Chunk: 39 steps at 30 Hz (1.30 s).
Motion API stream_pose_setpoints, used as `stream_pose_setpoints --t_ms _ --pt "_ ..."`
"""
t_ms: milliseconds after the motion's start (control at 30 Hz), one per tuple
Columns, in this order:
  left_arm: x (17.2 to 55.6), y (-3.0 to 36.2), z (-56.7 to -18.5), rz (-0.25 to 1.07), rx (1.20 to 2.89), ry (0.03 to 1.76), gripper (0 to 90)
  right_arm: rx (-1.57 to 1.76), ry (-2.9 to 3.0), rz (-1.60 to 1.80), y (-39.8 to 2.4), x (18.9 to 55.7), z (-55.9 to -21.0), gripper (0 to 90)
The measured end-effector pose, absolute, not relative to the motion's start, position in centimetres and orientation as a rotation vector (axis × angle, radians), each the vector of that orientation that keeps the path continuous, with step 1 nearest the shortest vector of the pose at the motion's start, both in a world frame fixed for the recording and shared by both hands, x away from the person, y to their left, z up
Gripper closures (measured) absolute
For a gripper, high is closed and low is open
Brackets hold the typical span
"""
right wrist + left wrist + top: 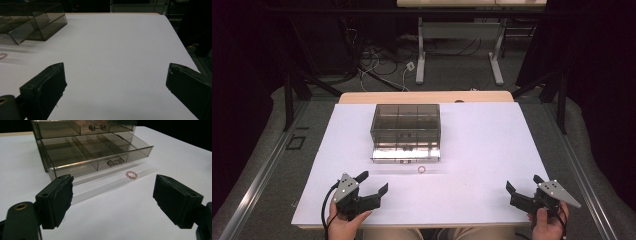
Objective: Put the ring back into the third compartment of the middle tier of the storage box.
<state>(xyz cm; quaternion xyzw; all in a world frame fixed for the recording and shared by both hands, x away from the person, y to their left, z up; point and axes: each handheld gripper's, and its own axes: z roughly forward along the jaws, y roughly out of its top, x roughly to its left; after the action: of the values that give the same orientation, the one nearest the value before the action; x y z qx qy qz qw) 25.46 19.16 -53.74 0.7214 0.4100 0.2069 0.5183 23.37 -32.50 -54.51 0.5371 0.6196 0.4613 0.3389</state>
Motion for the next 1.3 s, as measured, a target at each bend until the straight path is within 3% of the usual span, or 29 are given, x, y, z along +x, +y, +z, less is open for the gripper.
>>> stream_pose_setpoints --t_ms 667,1300 --pt "26.9 13.9 -53.0 0.474 1.829 0.879 32.1 1.412 1.614 1.208 -32.9 23.4 -54.6 3.2" --pt "28.6 10.6 -53.1 0.422 1.889 0.877 38.6 1.407 1.622 1.213 -32.7 23.5 -54.7 3.9"
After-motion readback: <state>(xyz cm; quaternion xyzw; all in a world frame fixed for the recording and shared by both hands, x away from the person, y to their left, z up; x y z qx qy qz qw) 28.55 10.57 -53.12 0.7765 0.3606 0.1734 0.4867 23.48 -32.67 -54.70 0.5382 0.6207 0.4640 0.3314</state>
